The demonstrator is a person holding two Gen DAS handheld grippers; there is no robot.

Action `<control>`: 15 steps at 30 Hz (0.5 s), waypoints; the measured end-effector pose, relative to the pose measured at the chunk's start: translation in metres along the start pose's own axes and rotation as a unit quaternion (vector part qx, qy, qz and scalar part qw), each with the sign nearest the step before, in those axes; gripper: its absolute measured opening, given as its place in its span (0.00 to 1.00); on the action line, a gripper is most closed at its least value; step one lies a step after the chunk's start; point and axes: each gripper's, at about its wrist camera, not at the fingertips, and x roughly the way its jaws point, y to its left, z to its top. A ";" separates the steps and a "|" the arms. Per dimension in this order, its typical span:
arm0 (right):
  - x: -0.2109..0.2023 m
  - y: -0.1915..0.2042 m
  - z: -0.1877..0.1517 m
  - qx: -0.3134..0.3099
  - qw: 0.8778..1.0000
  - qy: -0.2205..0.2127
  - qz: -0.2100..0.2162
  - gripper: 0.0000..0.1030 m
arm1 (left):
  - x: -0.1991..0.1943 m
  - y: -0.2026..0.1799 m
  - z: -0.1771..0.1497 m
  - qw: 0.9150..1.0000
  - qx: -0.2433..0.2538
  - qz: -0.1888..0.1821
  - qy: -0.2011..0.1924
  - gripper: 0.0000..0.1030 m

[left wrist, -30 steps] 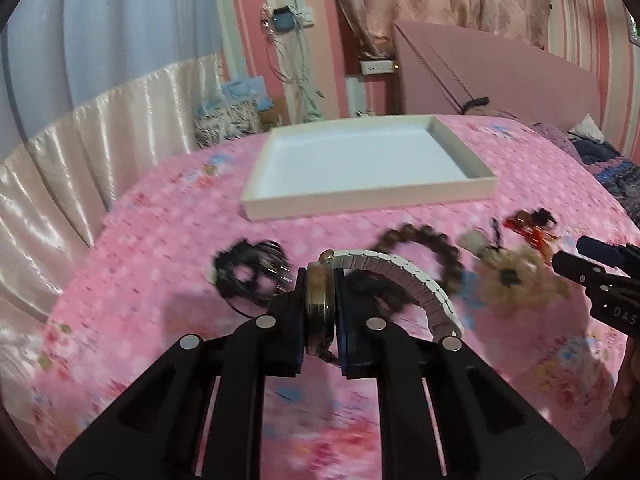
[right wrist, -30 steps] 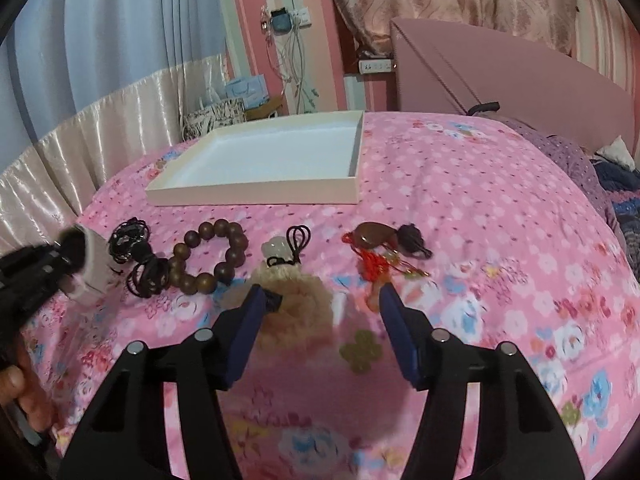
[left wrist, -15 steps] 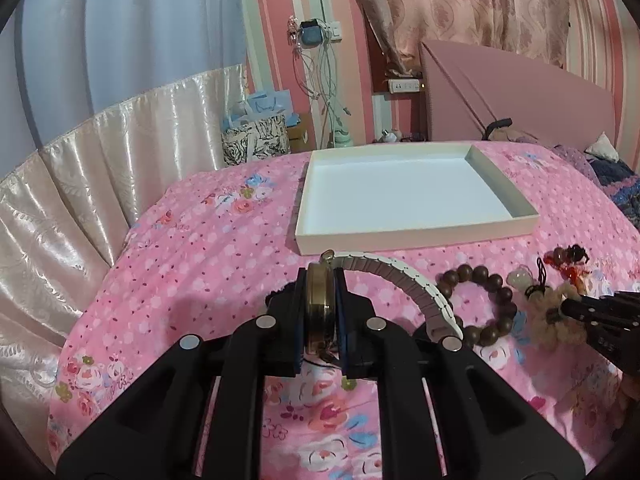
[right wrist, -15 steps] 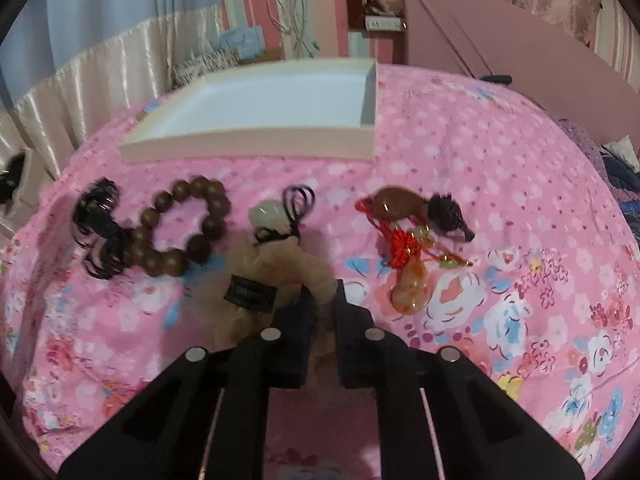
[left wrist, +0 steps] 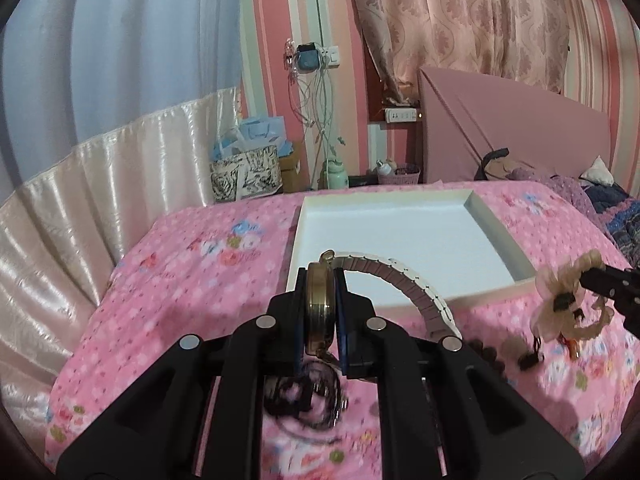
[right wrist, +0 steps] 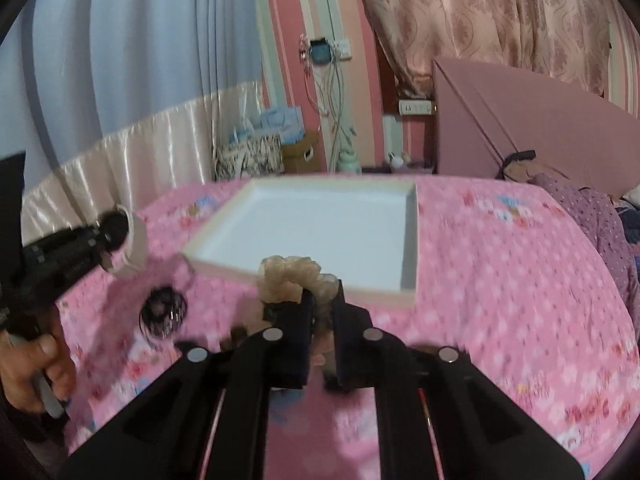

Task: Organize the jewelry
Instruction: 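Carry the watch with the left tool while the right tool carries the scrunchie into the tray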

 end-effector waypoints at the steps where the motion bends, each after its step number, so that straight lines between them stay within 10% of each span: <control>1: 0.003 -0.002 0.005 0.005 1.000 -0.003 0.002 0.08 | 0.005 0.000 0.003 1.000 0.000 0.000 0.001 0.10; 15: 0.095 -0.030 0.027 0.050 0.998 0.026 -0.004 0.08 | 0.117 -0.003 0.007 0.998 -0.015 -0.002 0.064 0.10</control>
